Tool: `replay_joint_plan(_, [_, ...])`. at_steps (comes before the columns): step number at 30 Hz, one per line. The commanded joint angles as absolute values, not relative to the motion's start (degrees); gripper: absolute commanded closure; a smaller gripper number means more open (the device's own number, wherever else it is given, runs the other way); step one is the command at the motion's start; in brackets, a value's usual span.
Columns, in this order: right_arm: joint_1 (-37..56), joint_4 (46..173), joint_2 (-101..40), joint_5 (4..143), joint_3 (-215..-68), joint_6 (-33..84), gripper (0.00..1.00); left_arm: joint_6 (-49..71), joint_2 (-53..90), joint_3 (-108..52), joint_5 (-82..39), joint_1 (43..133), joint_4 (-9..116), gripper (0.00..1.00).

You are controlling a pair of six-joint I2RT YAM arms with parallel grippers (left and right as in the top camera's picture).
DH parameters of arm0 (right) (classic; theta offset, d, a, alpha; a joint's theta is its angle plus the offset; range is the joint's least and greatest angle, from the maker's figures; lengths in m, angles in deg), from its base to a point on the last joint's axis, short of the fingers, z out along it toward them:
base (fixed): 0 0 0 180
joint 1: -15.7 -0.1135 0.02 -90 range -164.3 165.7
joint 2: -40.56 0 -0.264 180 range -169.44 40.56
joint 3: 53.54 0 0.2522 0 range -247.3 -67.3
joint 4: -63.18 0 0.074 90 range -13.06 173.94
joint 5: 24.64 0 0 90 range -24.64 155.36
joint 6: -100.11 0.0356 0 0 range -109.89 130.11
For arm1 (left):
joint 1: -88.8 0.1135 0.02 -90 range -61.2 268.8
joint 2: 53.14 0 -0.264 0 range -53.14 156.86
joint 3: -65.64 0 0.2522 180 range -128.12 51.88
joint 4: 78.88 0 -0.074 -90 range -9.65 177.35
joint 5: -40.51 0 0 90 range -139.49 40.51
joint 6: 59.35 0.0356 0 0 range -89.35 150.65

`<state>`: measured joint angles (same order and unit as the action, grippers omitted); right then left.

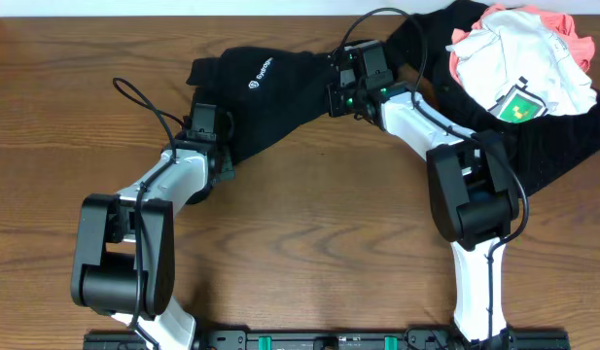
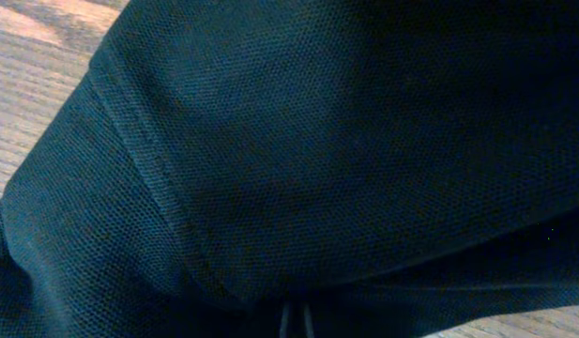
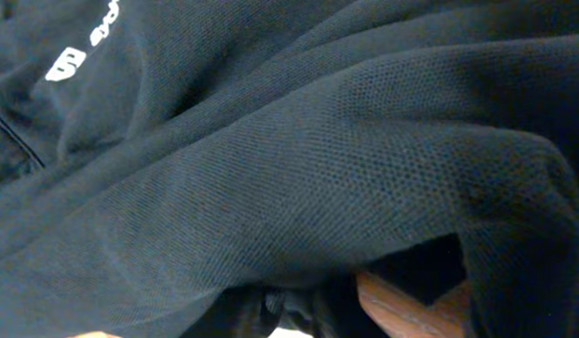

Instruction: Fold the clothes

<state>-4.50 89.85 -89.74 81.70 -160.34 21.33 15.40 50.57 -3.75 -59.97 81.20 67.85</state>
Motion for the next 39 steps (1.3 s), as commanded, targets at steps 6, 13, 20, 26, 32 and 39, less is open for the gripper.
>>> replay_joint_plan(6, [-4.9, 89.9, -90.3, 85.3, -160.2, 22.3, 0.99, 14.9, 51.7, -1.6, -58.9, 81.7, 66.4, 0.94])
replay_joint_plan(13, [-4.8, 95.2, -85.3, 84.6, -160.2, 22.4, 0.99, 14.9, 51.7, -1.6, -58.9, 81.7, 66.4, 0.94])
replay_joint_plan(20, [-4.8, 106.2, -78.7, 81.2, -160.2, 26.0, 0.99, 14.9, 51.7, -1.6, -58.9, 81.7, 66.4, 0.94])
replay_joint_plan(26, [-4.8, 113.5, -75.0, 81.2, -160.2, 28.2, 0.99, 14.9, 51.7, -1.6, -58.9, 81.7, 66.2, 0.94])
replay_joint_plan(32, [-4.6, 121.0, -72.1, 81.2, -160.2, 30.2, 0.99, 14.9, 51.7, -1.6, -58.9, 81.7, 64.4, 0.94])
replay_joint_plan(39, [-4.5, 132.8, -71.3, 83.0, -160.2, 31.5, 0.99, 14.9, 51.7, -1.6, -58.9, 81.7, 63.5, 0.94])
